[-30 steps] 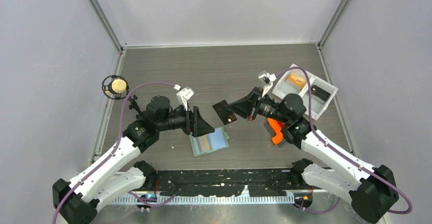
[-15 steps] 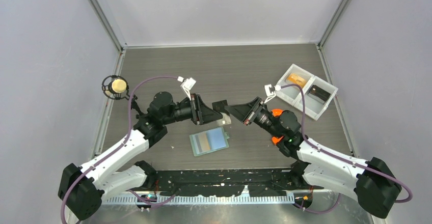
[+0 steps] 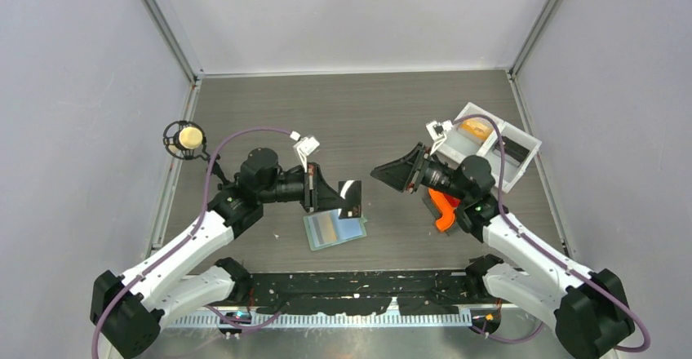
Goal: Take the credit cards out of the card holder
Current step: Place the credit card in the storage box.
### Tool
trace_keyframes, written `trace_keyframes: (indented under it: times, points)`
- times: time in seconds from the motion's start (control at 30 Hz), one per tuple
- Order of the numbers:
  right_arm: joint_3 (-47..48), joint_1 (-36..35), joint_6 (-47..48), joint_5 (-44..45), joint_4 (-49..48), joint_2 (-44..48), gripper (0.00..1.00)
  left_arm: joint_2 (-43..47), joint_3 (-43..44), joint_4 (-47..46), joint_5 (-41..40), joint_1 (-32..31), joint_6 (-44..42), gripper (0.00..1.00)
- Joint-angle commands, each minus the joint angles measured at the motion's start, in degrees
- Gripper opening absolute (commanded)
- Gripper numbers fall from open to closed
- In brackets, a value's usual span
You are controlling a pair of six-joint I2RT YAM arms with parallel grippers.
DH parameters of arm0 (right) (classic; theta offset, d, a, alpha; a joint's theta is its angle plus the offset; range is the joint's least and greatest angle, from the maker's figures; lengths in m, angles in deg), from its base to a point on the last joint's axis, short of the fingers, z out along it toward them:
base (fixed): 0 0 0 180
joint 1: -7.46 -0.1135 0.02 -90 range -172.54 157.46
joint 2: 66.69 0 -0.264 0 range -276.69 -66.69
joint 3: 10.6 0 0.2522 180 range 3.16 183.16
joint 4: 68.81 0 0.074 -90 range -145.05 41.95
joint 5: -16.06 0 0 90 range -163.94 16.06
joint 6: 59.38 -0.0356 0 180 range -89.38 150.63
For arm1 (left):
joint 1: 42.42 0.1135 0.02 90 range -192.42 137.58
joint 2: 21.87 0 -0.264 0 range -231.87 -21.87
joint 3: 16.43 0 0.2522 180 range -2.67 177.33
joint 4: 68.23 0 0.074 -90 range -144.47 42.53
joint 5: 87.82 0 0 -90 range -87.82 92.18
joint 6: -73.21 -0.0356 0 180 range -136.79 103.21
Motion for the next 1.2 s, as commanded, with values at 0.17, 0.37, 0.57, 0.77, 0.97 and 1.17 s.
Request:
trace_keyframes:
  times: [0.17,0.37,0.57,0.77,0.97,1.17]
  points:
    - [16.0,0.5,23.7,-20.4,25.1,0.2,0.42,-0.7,7.9,21.5,12.7,0.3,-12.4,0.0]
    - [18.9,-4.3,25.3,-21.8,26.7,-5.1,0.4,-1.3,9.0,25.6,14.3,0.3,-15.0,0.0]
    - [21.7,-9.5,26.8,-22.2,28.0,-9.0,0.39,-1.7,8.8,26.2,15.6,0.3,-16.0,0.0]
    - [21.3,-11.2,26.4,-22.6,26.2,-11.0,0.38,-1.8,8.8,25.8,16.8,0.3,-16.0,0.0]
    - [20.9,-11.7,26.4,-22.8,26.1,-11.4,0.38,-2.0,8.3,25.5,17.4,0.3,-16.0,0.0]
    - [20.9,-11.7,26.4,-23.0,26.3,-11.9,0.39,-2.0,8.1,25.3,17.7,0.3,-16.1,0.0]
